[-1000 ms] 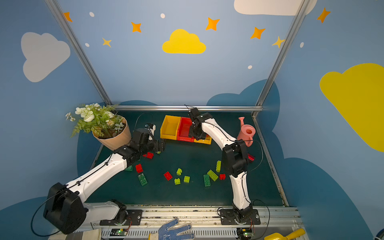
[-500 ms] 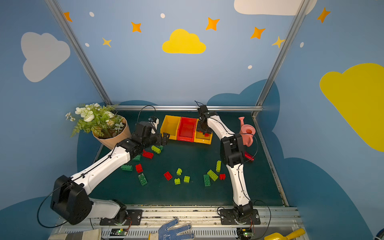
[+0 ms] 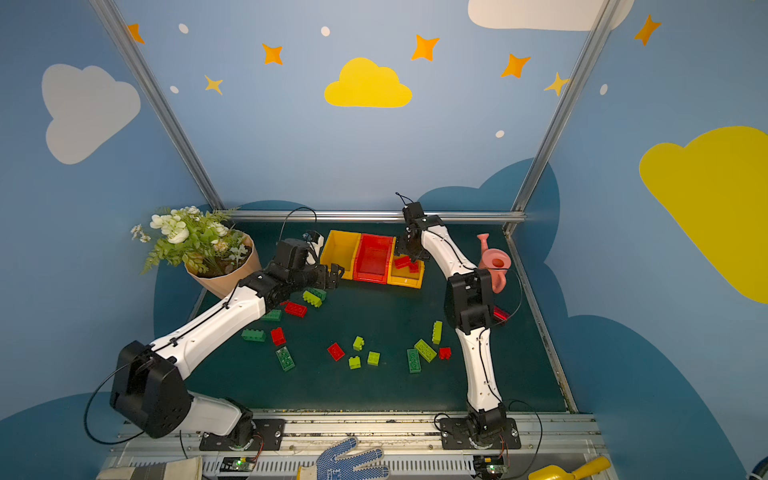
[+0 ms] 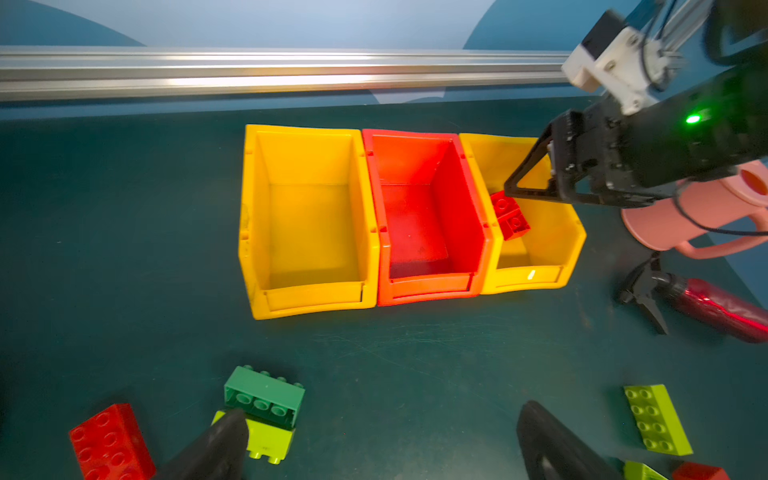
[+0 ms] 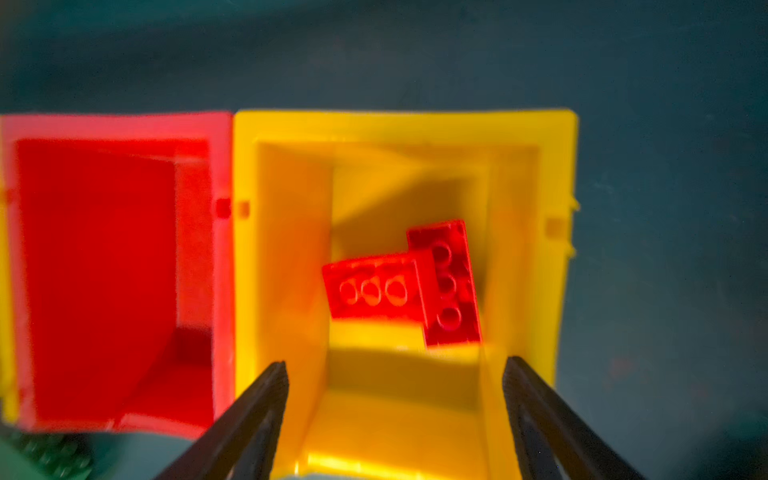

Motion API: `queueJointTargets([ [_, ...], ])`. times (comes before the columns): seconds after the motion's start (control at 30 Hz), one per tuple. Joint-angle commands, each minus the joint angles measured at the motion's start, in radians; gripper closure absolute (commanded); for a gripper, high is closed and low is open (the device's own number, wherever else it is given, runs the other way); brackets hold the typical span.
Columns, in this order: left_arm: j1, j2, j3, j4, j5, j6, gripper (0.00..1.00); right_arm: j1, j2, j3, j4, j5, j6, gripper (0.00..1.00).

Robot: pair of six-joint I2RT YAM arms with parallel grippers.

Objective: Sort the legos into containers by color

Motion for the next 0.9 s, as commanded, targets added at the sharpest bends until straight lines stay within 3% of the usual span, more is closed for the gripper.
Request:
queueJointTargets([
  [0.0,-0.034,0.02,0.018,0.013,0.053,0.01,0.0,0.003,-0.185,-0.149,-0.055,-0.006,-0.008,0.22],
  [0.27,-0.233,0.076,0.037,0.006,0.047,-0.037,0.0,0.014,-0.69,-0.804,-0.057,0.01,0.069,0.31],
  [0.5,-0.388,0.108,0.009,0.057,0.021,-0.121,0.0,0.017,-1.05,-1.196,-0.102,0.003,0.216,0.31],
  [0.63,-0.469,0.116,0.006,0.053,-0.042,-0.152,0.0,0.018,-1.156,-1.335,-0.075,-0.033,0.297,0.32],
  [0.87,-0.566,0.1,0.003,0.021,-0.136,-0.195,0.0,0.013,-1.177,-1.426,0.016,-0.036,0.334,0.32],
])
